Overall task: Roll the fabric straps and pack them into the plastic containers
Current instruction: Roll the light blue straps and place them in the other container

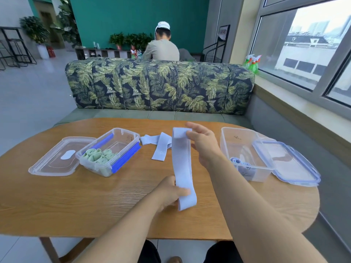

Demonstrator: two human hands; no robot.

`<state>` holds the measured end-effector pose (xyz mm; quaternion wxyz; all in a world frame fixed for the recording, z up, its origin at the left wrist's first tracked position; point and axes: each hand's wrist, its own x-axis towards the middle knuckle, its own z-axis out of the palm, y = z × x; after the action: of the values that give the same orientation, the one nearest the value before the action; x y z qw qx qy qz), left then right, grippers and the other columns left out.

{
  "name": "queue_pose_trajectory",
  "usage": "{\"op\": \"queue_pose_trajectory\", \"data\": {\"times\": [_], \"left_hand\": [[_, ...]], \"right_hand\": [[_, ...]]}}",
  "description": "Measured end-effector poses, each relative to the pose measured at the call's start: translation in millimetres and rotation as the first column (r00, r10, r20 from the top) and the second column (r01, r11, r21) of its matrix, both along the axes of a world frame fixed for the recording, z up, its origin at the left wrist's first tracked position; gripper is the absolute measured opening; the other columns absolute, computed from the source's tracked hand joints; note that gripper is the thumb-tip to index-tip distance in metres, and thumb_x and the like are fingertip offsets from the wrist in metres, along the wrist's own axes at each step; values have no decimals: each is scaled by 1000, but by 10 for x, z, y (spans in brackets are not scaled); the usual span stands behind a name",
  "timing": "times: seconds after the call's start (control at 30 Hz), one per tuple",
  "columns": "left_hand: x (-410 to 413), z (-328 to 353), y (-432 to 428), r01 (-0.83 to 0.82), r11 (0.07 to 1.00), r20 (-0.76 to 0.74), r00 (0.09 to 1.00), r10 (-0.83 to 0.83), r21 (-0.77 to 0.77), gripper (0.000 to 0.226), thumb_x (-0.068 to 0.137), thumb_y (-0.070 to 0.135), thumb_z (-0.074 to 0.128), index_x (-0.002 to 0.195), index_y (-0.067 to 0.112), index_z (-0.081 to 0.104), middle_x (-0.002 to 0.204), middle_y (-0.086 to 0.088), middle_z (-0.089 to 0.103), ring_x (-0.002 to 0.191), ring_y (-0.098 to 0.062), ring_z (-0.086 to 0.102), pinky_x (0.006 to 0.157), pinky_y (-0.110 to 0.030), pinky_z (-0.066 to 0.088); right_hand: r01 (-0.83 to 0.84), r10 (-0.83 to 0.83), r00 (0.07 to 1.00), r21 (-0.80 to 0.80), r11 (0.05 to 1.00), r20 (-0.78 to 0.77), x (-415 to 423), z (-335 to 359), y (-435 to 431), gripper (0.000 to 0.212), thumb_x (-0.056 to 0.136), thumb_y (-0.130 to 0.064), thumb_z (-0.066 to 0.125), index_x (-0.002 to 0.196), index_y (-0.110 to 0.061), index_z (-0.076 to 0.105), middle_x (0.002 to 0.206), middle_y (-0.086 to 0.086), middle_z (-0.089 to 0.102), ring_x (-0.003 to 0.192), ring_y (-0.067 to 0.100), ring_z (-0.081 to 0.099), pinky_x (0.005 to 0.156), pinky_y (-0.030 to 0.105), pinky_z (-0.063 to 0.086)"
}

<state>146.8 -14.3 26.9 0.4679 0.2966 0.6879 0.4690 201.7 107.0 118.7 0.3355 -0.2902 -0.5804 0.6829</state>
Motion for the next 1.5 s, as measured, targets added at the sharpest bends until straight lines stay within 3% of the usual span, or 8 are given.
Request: {"op": "queue_pose_trajectory", "data": {"times": [0.3,0.4,0.53,0.77,0.97,1.13,1.27,1.5], "left_hand": [[-159,-181,181,-57,990,-154,987,37,-132,59,68,22,80,118,24,49,112,4,62,100,-13,63,85,-35,55],[-221,-138,260,-61,980,-398,917,-20,-190,74,67,29,82,128,22,40,125,4,50,110,-15,53,87,-32,50],[-250,-86,275,-93,943,-561,821,-108,-319,81,75,26,76,141,17,30,135,-3,40,112,-17,47,80,-27,44],[-213,-151,131,-208,922,-611,791,-38,-327,24,81,12,58,100,20,47,109,0,56,100,-20,58,81,-35,53],[69,-253,81,-149,962,-522,853,8,-228,36,80,8,60,115,18,56,111,1,59,99,-18,61,84,-35,55],[61,-323,-57,-235,957,-641,764,72,-172,48,84,17,66,130,19,53,131,0,52,114,-16,56,92,-28,48],[147,-318,-123,-205,974,-607,788,103,-101,22,81,18,71,102,22,65,110,0,64,95,-13,62,86,-27,50],[233,-358,-229,-102,994,-626,778,60,-31,20,73,20,82,78,25,63,99,3,55,85,-11,60,73,-19,46]], "right_hand": [[127,-92,982,-217,968,164,-154,-634,438,34,91,-1,55,123,-10,61,111,9,64,100,20,58,68,23,42],[50,-20,990,-218,975,138,-242,-654,567,46,96,-12,55,141,-11,44,123,11,62,110,23,60,89,32,46],[-62,124,959,-242,968,254,-196,-666,601,63,101,-31,49,153,-14,17,121,19,56,97,28,67,84,37,55],[21,28,920,-119,993,392,33,-842,446,34,97,-12,50,130,-4,52,97,16,70,69,20,69,60,26,55],[59,-139,810,156,986,569,369,-1091,171,26,85,-9,55,108,-11,68,79,5,71,68,17,65,70,34,57],[-71,-173,765,348,935,621,755,-1180,-112,22,81,-10,60,96,-21,71,77,-9,68,76,9,64,76,29,54],[-266,-27,782,373,889,623,880,-1235,-315,21,74,-11,70,78,-31,67,70,-12,65,67,3,59,75,31,55],[-417,-46,748,522,744,663,876,-1324,-355,19,73,-10,74,91,-15,75,92,-4,60,79,13,58,75,25,48]]}}
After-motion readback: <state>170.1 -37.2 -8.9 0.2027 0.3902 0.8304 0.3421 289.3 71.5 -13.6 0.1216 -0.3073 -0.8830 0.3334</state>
